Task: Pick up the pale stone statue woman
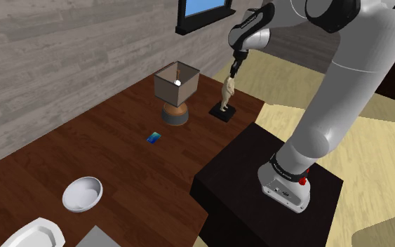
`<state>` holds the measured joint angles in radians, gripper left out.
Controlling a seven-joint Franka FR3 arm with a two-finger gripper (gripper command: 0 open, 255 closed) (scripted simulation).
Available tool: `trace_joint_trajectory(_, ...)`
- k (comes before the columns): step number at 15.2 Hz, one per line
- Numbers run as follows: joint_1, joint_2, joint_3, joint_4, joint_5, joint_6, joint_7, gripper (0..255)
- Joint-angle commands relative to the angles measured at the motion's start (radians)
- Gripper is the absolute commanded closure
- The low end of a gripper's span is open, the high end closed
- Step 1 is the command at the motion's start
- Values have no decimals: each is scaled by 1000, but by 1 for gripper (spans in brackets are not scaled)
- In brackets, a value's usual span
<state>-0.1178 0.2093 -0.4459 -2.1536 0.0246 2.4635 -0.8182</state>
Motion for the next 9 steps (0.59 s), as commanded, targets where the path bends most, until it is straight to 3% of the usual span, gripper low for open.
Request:
trace_joint_trajectory(1, 4, -20, -4, 7, -12, -23, 8, 255)
trace_joint_trajectory(9, 12, -72, -12, 36, -43, -100, 25, 255)
